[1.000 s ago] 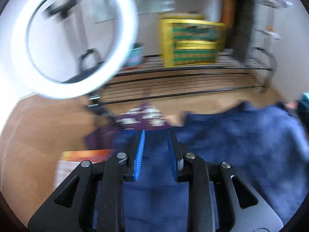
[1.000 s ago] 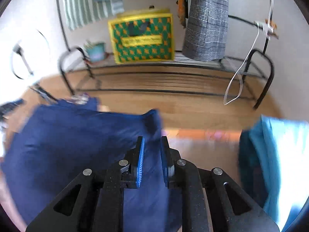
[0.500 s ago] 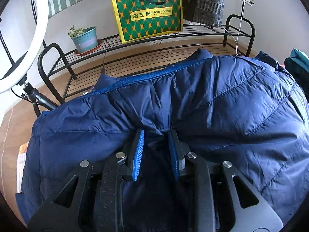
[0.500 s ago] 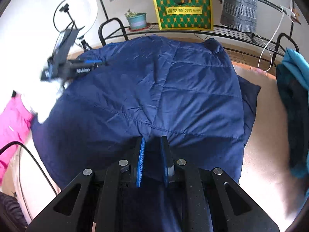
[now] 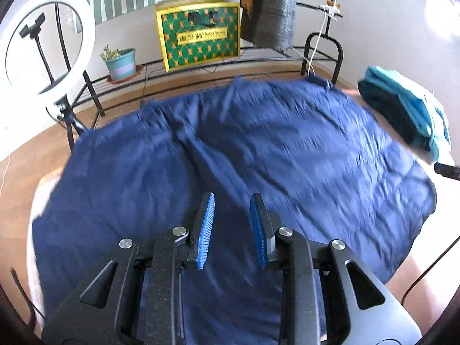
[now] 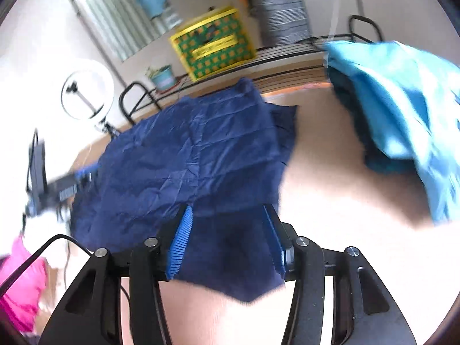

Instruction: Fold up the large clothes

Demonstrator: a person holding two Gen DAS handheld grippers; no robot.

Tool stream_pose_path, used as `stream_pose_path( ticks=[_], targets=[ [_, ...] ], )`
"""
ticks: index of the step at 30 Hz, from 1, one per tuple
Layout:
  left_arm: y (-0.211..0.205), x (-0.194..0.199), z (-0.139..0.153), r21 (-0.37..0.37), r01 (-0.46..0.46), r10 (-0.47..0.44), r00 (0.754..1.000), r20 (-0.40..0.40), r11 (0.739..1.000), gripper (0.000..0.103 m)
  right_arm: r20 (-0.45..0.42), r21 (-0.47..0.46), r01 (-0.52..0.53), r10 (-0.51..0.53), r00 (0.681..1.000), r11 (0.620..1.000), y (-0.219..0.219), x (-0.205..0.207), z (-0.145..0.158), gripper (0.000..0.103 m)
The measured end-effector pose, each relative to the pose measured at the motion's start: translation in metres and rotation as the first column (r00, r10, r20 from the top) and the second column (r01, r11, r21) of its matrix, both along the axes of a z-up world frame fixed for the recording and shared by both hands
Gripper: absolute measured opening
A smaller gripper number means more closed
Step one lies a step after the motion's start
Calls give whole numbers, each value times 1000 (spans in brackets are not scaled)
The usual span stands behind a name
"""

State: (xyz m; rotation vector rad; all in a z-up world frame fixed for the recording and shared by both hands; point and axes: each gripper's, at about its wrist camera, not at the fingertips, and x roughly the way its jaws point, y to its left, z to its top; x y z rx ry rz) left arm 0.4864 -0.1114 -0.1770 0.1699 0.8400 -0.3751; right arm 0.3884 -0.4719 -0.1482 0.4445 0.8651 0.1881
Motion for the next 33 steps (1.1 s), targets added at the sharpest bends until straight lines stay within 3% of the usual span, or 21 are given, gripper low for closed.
stream_pose_path(
  ticks=[1,4,5,9,14,17,20,23,24,26,28,33],
  targets=[
    [-3,-3,-9,4,-1,1,1000,-8,1000,26,-11,32,22,-22,1000,999,-2,-6,-4,53],
    [-16,-12,-39,81,8,-13,999,53,997,26,-45,16,73,-72,996,997,0,-16,-17,56],
    [-15,-16,-40,65,-4,-1,997,79,998,26,-58,14,82,-81,995,997,0,-20,-20,56],
    [-4,-16,-25,3,-53,53,998,28,999,26,-132,95,155,-142,981,983,-6,-21,-40,60],
    [2,-51,7,-94,-23,29,997,65,995,26,-207,312,283,-226,952,907,-20,-19,-64,61],
    [-8,-64,2,-73,3,1,998,63,997,26,-188,347,320,-269,945,882,-19,-21,-69,61],
    [-16,-61,-27,-44,5,-4,1000,19,999,26,-183,367,348,-300,936,863,-15,-19,-71,61],
    [-19,-63,-36,-28,4,-3,999,35,1000,26,-181,380,358,-311,933,853,-9,-16,-70,62],
    [-18,-62,-32,-38,-2,3,1000,15,999,26,-183,364,356,-309,933,860,-5,-13,-69,58],
    [-10,-63,-20,-68,-3,2,1000,-9,998,26,-183,339,328,-280,942,882,1,-9,-67,25],
    [5,-74,-2,-107,0,0,1000,-3,994,26,-154,303,308,-272,950,902,4,-11,-57,15],
    [83,-118,44,-241,-63,67,998,7,968,26,-36,163,240,-238,971,957,24,-11,-12,9]
  ],
)
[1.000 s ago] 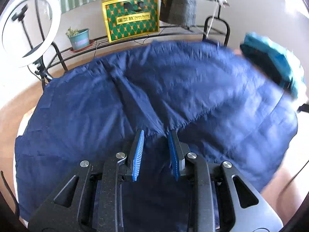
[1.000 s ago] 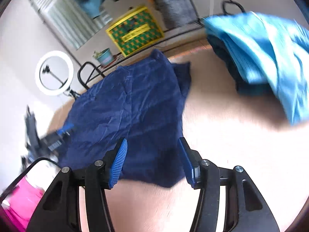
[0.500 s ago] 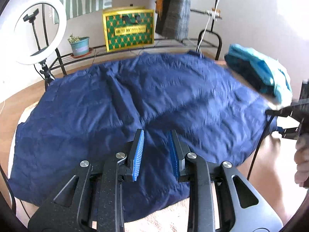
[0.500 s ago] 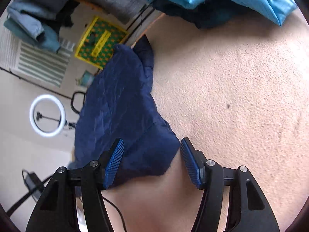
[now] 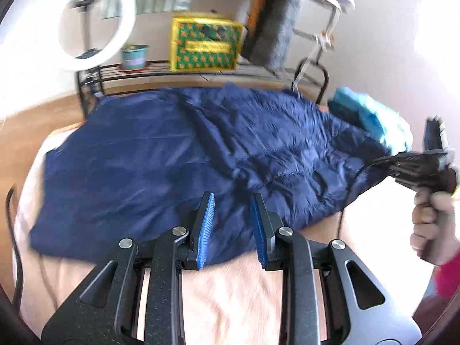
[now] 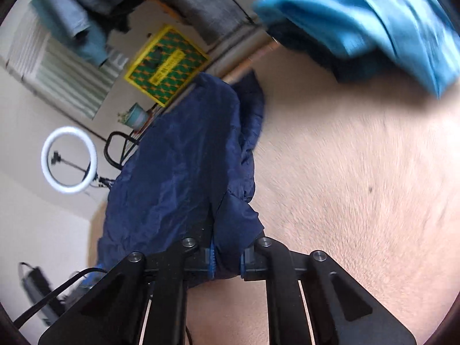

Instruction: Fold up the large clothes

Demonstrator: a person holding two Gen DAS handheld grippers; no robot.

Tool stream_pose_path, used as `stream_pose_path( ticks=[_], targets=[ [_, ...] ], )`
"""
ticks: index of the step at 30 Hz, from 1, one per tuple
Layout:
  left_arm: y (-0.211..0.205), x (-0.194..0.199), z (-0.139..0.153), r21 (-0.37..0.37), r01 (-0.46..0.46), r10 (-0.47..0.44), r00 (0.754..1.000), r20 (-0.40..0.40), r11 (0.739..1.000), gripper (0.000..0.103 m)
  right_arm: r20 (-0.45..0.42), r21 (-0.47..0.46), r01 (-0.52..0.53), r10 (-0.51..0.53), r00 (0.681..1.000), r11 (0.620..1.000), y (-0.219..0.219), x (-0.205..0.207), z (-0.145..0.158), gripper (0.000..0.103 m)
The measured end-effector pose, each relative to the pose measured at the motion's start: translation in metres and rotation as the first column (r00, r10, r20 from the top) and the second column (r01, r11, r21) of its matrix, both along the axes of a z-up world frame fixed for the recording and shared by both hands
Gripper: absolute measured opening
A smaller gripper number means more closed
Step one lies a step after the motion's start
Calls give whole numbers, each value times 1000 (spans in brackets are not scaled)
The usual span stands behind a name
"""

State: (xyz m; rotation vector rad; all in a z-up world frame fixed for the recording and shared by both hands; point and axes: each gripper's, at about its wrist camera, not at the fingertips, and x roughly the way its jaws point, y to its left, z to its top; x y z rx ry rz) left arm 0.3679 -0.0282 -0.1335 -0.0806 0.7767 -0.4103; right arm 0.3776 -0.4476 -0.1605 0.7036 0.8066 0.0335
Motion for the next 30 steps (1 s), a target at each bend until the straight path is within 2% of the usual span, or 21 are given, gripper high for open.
stream_pose_path(
  ticks=[3,7,13,16,21,24,28,30],
  targets=[
    [60,-32,21,-29,-87,88,996,27,996,26,44,-105,-36,41,998,994,16,-1,28,8],
    [132,-72,35,-40,-223,225,973,58,974,26,92,-257,-80,107,990,963,46,-2,64,7],
    [224,-132,42,-127,-399,408,911,63,908,26,152,-433,-147,233,961,889,112,1,111,7],
    [251,-149,36,-159,-446,458,888,46,881,26,167,-498,-194,312,935,845,156,5,127,7],
    [279,-167,25,-186,-492,506,862,33,850,26,166,-592,-254,424,890,765,228,12,134,7],
    [292,-172,18,-202,-510,525,850,27,836,26,160,-634,-308,510,845,709,279,14,133,7],
    [306,-177,9,-212,-531,546,837,17,821,26,126,-669,-382,604,787,638,347,24,114,6],
    [310,-179,4,-208,-540,555,832,17,815,26,95,-686,-424,651,753,591,390,30,94,6]
  ],
)
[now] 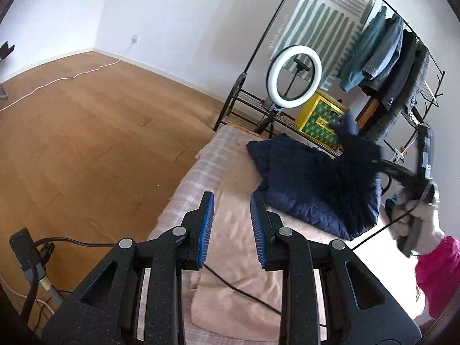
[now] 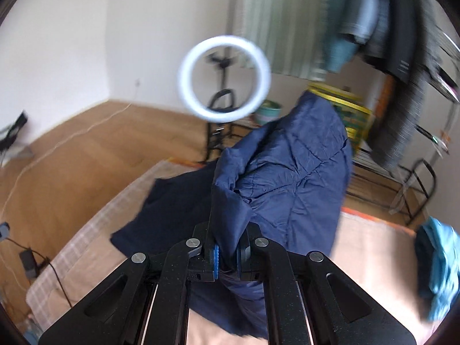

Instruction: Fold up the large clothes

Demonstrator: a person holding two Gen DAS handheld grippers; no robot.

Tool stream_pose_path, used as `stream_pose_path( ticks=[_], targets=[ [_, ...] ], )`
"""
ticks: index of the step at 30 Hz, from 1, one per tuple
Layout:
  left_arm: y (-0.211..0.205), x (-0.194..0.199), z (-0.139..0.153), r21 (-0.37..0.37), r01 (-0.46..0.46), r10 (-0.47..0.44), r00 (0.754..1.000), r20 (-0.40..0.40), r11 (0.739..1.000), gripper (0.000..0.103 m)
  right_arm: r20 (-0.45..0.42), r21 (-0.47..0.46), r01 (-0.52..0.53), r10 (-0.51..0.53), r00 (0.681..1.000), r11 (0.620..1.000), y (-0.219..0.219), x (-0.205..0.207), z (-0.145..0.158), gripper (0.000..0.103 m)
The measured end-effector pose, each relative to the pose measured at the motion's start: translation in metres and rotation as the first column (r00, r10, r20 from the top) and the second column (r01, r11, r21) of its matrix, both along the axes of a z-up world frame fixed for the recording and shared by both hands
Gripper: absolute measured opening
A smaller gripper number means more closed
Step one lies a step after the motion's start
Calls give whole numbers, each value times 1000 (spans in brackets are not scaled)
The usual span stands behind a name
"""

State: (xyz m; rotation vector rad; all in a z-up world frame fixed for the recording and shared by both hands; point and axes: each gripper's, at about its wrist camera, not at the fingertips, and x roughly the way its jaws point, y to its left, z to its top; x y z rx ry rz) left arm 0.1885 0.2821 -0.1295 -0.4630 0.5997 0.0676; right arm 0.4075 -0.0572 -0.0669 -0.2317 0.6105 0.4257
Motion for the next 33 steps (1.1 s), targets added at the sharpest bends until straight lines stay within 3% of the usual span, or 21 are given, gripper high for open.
stream_pose_path(
  ticks=[6,10,15,18,23,26,27,29,31,33],
  targets=[
    [17,-7,-21,-8,-33,33,999,-40,999,26,-111,-96,-195,184,977,976,107,-6,-79,6],
    [24,-5,-27,7,-44,44,997,-61,999,26,-124,-175,-254,235,964,951,139,-19,-112,6],
    [20,1,-25,20,-29,30,998,-51,999,26,-162,-122,-196,175,971,973,133,-3,-120,6],
    [17,6,-23,30,-13,15,999,-45,999,26,-197,-79,-216,197,960,973,134,1,-120,7],
    [6,32,-13,30,36,-35,999,-29,999,26,-282,117,-338,357,890,934,114,-15,-95,29],
    [-11,60,-6,27,90,-90,996,-10,996,26,-259,273,-379,447,856,884,76,-33,-67,29],
    [-20,72,-4,26,116,-116,993,-1,993,26,-231,294,-375,447,864,879,61,-38,-59,29],
    [-39,97,-3,39,158,-158,987,4,987,26,-179,278,-311,367,913,909,30,-41,-49,29],
    [-61,126,-4,53,215,-216,976,10,975,26,-135,197,-235,264,955,952,4,-37,-49,29],
    [-88,156,-15,99,254,-254,967,-17,962,26,-134,145,-185,204,970,972,-12,-29,-58,29]
  ],
)
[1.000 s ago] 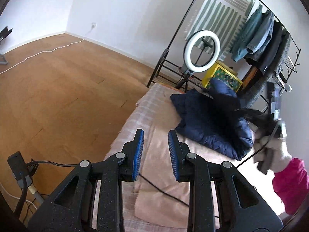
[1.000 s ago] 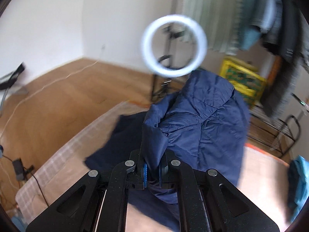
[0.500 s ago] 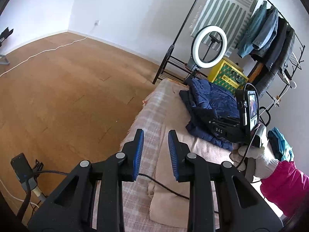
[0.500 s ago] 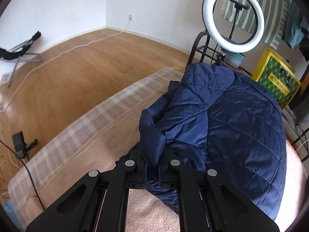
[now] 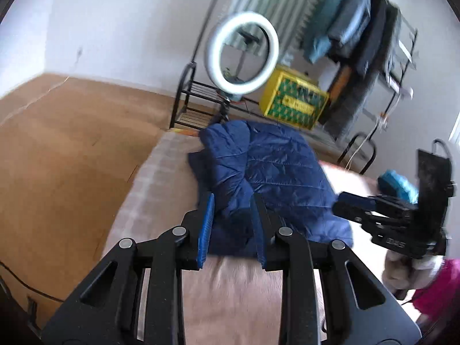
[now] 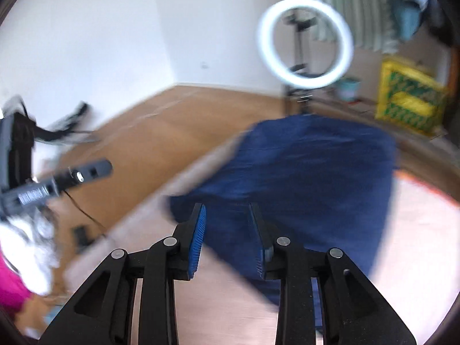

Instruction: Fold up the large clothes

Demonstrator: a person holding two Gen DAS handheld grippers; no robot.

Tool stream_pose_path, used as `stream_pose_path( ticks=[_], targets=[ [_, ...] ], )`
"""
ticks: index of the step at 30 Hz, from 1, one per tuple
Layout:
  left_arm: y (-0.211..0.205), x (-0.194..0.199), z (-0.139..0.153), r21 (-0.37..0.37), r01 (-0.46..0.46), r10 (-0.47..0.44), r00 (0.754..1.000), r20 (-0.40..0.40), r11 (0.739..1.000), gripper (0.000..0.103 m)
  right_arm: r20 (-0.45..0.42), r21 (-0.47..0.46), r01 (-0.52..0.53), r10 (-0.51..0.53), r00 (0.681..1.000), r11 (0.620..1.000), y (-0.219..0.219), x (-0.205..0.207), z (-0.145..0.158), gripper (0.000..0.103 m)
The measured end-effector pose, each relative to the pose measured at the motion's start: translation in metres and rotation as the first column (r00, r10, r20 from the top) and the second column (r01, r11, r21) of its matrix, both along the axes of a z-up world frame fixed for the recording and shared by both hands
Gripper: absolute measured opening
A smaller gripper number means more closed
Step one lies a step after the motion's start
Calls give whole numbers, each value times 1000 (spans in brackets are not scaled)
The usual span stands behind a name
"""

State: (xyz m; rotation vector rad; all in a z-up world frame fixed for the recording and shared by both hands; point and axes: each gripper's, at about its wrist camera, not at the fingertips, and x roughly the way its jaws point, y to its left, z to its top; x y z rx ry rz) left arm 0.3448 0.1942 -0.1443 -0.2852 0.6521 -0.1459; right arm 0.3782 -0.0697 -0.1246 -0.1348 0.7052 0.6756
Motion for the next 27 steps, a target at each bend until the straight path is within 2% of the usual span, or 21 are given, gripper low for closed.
stream_pose_path(
  ticks=[2,4,6,9,12,13,16,19,22,24,27],
  targets=[
    [-17,25,-18,19,50,-49,998,-46,999,26,-40,-2,34,-34,999,999,-14,10,-13,29],
    [-29,49,-45,40,77,-71,988,-138,996,26,-46,-18,67,-68,997,998,-22,16,-27,29],
    [-35,64,-79,83,71,-49,969,-241,994,26,-94,-17,82,-84,992,996,-28,22,-46,29],
    [-35,59,-105,85,90,-66,966,-249,992,27,-139,-26,67,-70,988,997,-27,20,-74,29],
    [-30,55,-100,72,106,-85,965,-247,992,28,-108,-74,28,-36,994,997,-22,13,-75,29],
    [-26,55,-97,54,104,-88,965,-249,993,28,-127,-67,6,-14,992,998,-23,14,-70,29],
    [-4,52,-72,-37,81,-87,976,-200,996,28,-166,34,-22,27,986,999,-43,27,-50,29],
    [0,57,-50,-23,91,-93,984,-153,996,28,-105,90,4,5,994,996,-64,50,-26,29],
    [-5,70,-35,-2,135,-135,984,-119,991,28,-48,124,88,-83,995,988,-81,97,-6,29],
    [-11,85,-34,26,155,-151,983,-106,988,34,-18,131,118,-117,993,984,-84,124,-4,29],
    [-19,107,-47,45,175,-168,977,-130,983,34,9,122,160,-162,987,980,-76,163,-10,29]
  ],
)
